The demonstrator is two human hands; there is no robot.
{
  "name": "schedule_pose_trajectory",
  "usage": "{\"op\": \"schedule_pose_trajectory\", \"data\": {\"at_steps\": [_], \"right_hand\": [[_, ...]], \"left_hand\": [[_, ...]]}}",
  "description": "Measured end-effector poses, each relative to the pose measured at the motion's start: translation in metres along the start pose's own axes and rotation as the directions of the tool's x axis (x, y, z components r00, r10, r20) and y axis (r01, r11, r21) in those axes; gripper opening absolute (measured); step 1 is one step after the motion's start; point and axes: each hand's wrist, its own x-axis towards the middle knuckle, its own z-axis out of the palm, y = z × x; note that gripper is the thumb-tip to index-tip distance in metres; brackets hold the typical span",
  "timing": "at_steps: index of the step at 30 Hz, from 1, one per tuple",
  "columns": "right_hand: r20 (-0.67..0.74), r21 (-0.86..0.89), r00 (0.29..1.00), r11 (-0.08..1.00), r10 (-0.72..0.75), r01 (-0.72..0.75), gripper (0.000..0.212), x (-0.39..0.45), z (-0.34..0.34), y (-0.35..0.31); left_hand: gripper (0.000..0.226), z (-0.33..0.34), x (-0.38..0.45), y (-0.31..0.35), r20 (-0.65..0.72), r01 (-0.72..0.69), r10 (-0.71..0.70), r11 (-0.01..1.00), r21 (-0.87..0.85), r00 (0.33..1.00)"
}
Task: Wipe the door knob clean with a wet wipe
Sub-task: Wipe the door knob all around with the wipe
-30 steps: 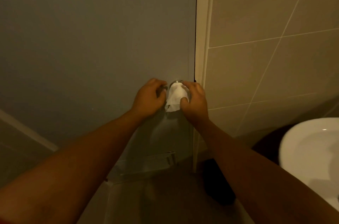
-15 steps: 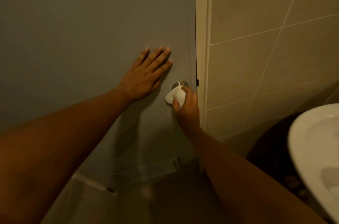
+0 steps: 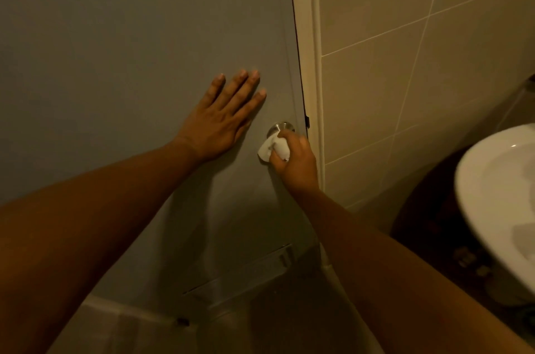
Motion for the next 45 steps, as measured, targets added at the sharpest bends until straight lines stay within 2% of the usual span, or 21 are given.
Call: {"op": "schedule_pose_trajectory", "data": {"at_steps": [2, 4, 7, 10, 15, 17, 22, 26, 28, 30, 32, 35, 37, 39, 41, 43, 45], "right_hand": [[-0.095, 0.075, 0.991, 0.993, 0.097, -0.09, 0.041, -0.006, 0.007, -0.008], [-0.115, 0.166, 0.977, 0.973, 0.18, -0.16, 0.047, -0.009, 0.008, -0.014], [-0.08, 0.233, 0.983, 0.962, 0.168, -0.146, 0.066, -0.024, 0.0, -0.015], [-0.112, 0.181, 0.983, 0.976, 0.143, -0.122, 0.065, -0.038, -0.008, -0.012], [-0.233, 0.151, 0.956, 0.977, 0.18, -0.147, 0.043, -0.023, -0.023, -0.019], [-0.181, 0.11, 0.971, 0.984, 0.157, -0.139, 0.037, -0.015, -0.026, -0.023], [-0.12, -0.137, 0.993, 0.991, -0.002, -0.014, 0.042, -0.006, -0.014, -0.025], [-0.051, -0.226, 0.999, 0.974, -0.008, -0.004, 0.037, -0.002, -0.004, -0.018], [-0.096, -0.117, 0.995, 0.992, 0.029, -0.04, 0.038, -0.002, 0.002, -0.017], [-0.191, 0.13, 0.971, 0.984, 0.145, -0.122, 0.037, -0.002, 0.01, -0.024], [-0.248, 0.354, 0.92, 0.912, 0.304, -0.206, 0.033, -0.001, 0.018, -0.034], [-0.256, 0.476, 0.863, 0.834, 0.436, -0.281, 0.032, 0.001, 0.022, -0.04], [-0.25, 0.413, 0.887, 0.871, 0.388, -0.264, 0.034, 0.0, 0.021, -0.037], [-0.223, 0.231, 0.948, 0.957, 0.226, -0.174, 0.038, -0.003, 0.015, -0.03], [-0.14, 0.019, 0.989, 0.999, 0.05, -0.048, 0.035, -0.003, 0.007, -0.019], [0.009, -0.186, 0.997, 0.98, -0.075, 0.075, 0.035, 0.001, -0.005, -0.008], [0.164, -0.393, 0.961, 0.878, -0.224, 0.272, 0.04, 0.008, -0.017, 0.0]], "left_hand": [[0.062, 0.003, 0.0, 0.0, -0.019, -0.009, 0.009, 1.0, 0.008, 1.0], [0.063, 0.005, 0.0, 0.001, -0.029, -0.014, 0.015, 1.0, 0.012, 0.999], [0.064, 0.006, 0.0, 0.001, -0.035, -0.016, 0.016, 1.0, 0.004, 0.999], [0.064, 0.005, 0.0, 0.0, -0.027, -0.021, 0.021, 1.0, 0.007, 0.999], [0.064, 0.004, 0.0, 0.0, -0.018, -0.03, 0.03, 1.0, -0.001, 0.999], [0.064, 0.003, 0.0, 0.0, -0.023, -0.027, 0.027, 1.0, -0.006, 0.999], [0.063, 0.002, 0.001, 0.001, -0.032, -0.032, 0.031, 0.999, -0.019, 0.999], [0.064, 0.002, 0.001, 0.0, -0.036, -0.034, 0.033, 0.999, -0.024, 0.999], [0.064, 0.003, 0.0, 0.001, -0.04, -0.035, 0.034, 0.999, -0.022, 0.999], [0.064, 0.003, 0.0, 0.001, -0.047, -0.032, 0.031, 0.999, -0.021, 0.998], [0.063, 0.004, 0.0, 0.001, -0.046, -0.032, 0.03, 0.999, -0.027, 0.998], [0.063, 0.004, 0.001, 0.001, -0.041, -0.031, 0.029, 0.999, -0.034, 0.999], [0.063, 0.004, 0.001, 0.0, -0.043, -0.027, 0.025, 0.999, -0.034, 0.999], [0.063, 0.005, 0.0, 0.001, -0.051, -0.024, 0.022, 0.999, -0.029, 0.998], [0.063, 0.005, -0.001, 0.001, -0.05, -0.029, 0.027, 0.999, -0.029, 0.998], [0.064, 0.005, 0.0, 0.0, -0.043, -0.035, 0.033, 0.999, -0.034, 0.999], [0.064, 0.004, 0.0, 0.0, -0.04, -0.035, 0.034, 0.999, -0.03, 0.999]]}}
